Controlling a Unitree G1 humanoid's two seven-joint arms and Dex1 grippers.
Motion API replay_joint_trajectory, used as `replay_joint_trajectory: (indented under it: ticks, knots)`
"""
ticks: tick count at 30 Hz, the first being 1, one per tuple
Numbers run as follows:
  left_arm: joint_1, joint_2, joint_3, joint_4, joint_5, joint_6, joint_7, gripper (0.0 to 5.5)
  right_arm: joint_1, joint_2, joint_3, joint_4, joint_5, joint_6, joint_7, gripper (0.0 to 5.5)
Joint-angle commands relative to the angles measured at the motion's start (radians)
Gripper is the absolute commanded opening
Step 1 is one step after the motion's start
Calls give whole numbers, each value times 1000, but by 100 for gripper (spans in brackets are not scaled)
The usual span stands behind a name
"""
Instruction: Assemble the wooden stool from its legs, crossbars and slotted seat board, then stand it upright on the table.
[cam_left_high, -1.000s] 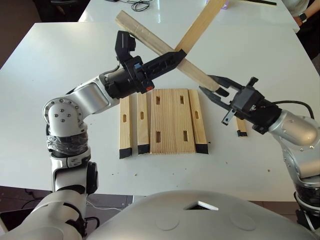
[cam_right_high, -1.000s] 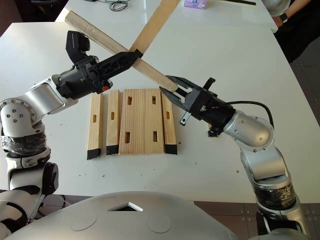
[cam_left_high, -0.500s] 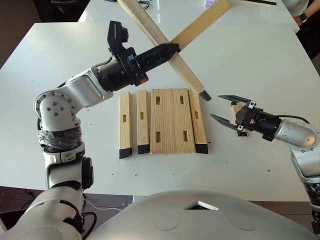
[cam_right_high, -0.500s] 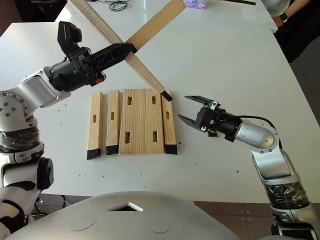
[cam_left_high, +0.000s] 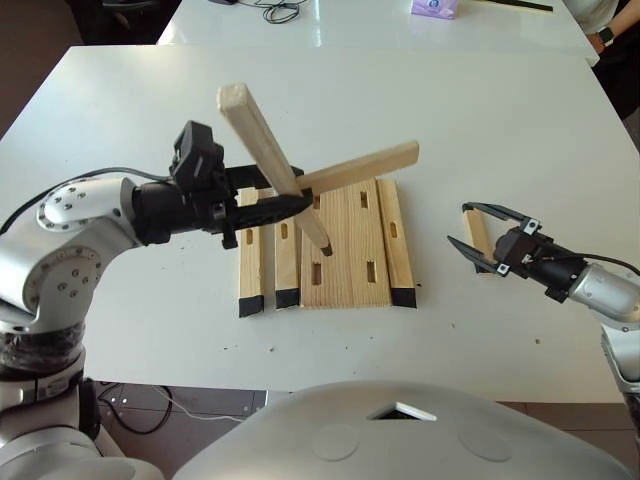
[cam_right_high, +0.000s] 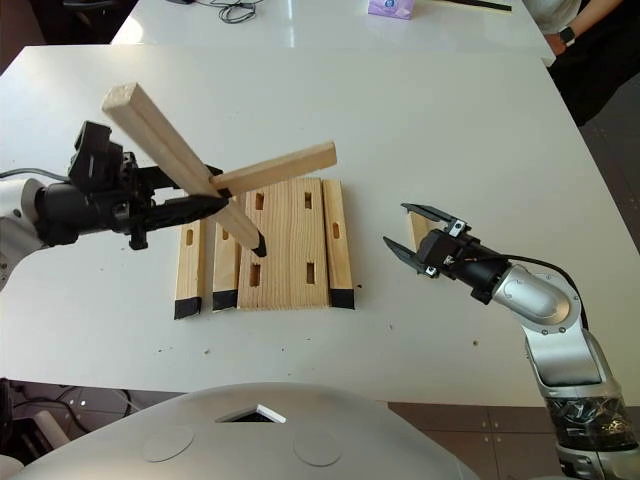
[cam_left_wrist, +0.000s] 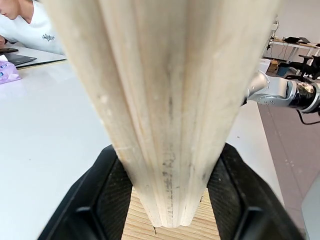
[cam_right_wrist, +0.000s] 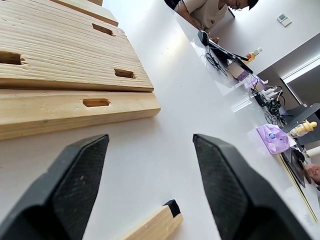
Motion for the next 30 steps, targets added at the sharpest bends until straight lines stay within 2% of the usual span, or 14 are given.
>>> replay_joint_trajectory:
  ticks: [1,8,15,30]
  knots:
    - [64,-29,-3,-41,72,-113,-59,205,8,-4,-16,-17,-3,5,-1,311]
    - [166,-54,-73,-12,235,-301,-164,205,-44,-34,-18,15,21,-4,43,311]
    - [191,-53,-83,72,314,-396,-235,205,-38,-35,-19,15,19,-8,54,311]
    - [253,-73,-122,51,335,-448,-219,205,-43,-31,-8,6,19,-3,65,311]
